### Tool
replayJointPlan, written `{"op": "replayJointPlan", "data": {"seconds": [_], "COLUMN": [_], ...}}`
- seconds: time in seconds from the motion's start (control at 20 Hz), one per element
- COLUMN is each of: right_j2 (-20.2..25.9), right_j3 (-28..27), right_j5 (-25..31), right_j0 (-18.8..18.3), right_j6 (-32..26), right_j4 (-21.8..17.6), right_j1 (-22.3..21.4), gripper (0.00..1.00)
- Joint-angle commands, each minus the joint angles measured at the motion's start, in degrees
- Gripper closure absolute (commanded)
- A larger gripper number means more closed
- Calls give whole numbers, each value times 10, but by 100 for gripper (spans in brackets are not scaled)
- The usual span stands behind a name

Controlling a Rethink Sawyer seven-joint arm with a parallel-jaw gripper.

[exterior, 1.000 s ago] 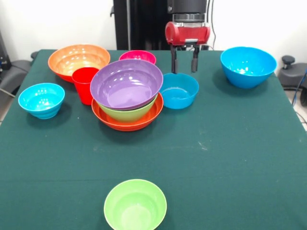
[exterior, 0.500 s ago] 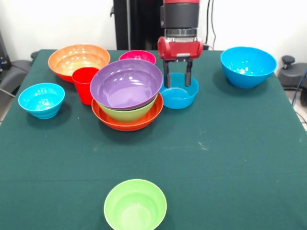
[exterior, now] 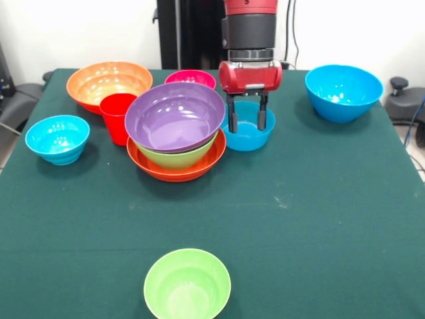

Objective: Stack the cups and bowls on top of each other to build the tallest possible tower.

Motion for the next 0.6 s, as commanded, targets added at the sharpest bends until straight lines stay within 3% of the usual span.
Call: {"op": "replayJointPlan", "data": {"seconds": [0.05,0.2,0.3,0.45,0.5,0.6], "right_j2": [74,85,84,71,66,29], "right_j3": [-43,-46,-42,28,47,83], "right_j5": [12,12,41,113,105,1], "right_j0": [-9,-11,1,6,6,25], "right_j6": [36,40,40,38,45,74], "right_j4": [-40,-39,-22,-2,-4,-20], "right_j1": [9,4,-6,-70,-84,-90], "gripper": [0,0,0,0,0,0]}}
